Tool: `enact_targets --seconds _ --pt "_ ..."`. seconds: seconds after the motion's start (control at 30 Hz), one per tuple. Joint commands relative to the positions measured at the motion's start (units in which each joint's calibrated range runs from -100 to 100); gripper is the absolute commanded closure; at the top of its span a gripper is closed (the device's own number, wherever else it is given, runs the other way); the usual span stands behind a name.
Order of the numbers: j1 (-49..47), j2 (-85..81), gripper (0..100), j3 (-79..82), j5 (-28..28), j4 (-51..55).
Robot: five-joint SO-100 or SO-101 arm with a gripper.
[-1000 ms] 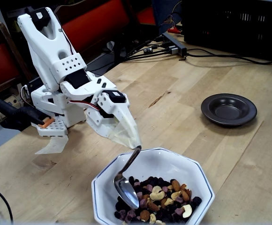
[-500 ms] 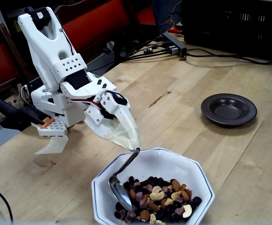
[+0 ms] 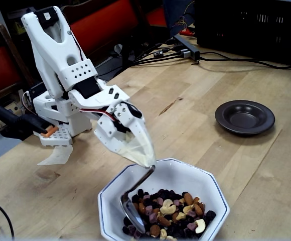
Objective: Use spoon to transfer food from the white bowl to brown plate
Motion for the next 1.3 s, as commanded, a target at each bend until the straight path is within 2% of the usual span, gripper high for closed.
enact_targets --seconds 0.0,0.57,1.07,1.27 --pt "-0.2 3.3 97 -10.0 0.1 -1.4" --pt "0.4 5.2 98 0.1 0.6 -1.4" --pt "-0.4 5.4 98 0.5 0.1 -1.4" --pt "-6.7 5.9 98 0.6 0.0 -1.4"
